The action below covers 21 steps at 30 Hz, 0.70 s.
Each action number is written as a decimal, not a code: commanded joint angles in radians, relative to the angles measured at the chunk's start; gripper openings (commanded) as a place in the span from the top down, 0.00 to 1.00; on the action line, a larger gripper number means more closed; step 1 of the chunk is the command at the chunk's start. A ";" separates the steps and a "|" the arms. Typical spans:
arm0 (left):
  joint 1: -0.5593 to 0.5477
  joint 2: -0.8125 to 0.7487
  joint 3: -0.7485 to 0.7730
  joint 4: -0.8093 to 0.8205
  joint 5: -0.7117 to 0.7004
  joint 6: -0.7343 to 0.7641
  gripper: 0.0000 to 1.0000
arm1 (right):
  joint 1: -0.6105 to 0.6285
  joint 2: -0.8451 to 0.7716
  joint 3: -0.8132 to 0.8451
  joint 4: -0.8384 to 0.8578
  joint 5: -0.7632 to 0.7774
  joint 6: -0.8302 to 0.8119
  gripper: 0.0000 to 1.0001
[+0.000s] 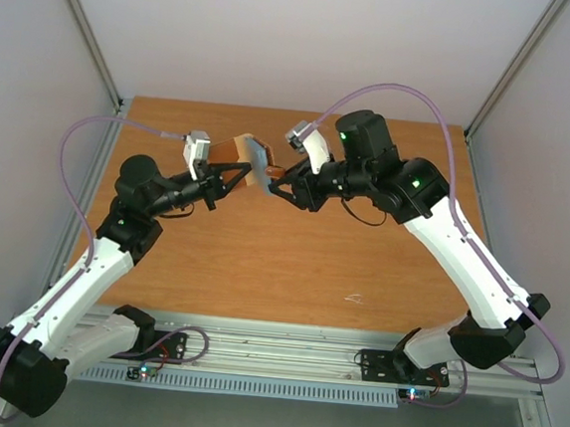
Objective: Take the credit cards out of the card holder
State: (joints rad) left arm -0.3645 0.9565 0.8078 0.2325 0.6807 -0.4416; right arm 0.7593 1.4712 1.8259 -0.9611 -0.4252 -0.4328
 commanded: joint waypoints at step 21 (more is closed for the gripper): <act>-0.005 -0.006 0.079 -0.126 -0.118 0.044 1.00 | 0.086 -0.028 -0.177 0.376 0.073 0.023 0.23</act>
State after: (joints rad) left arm -0.3645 0.9573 0.8524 0.1139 0.5980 -0.4263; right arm 0.7986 1.4292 1.6463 -0.6781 -0.5041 -0.3885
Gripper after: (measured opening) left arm 0.024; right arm 0.750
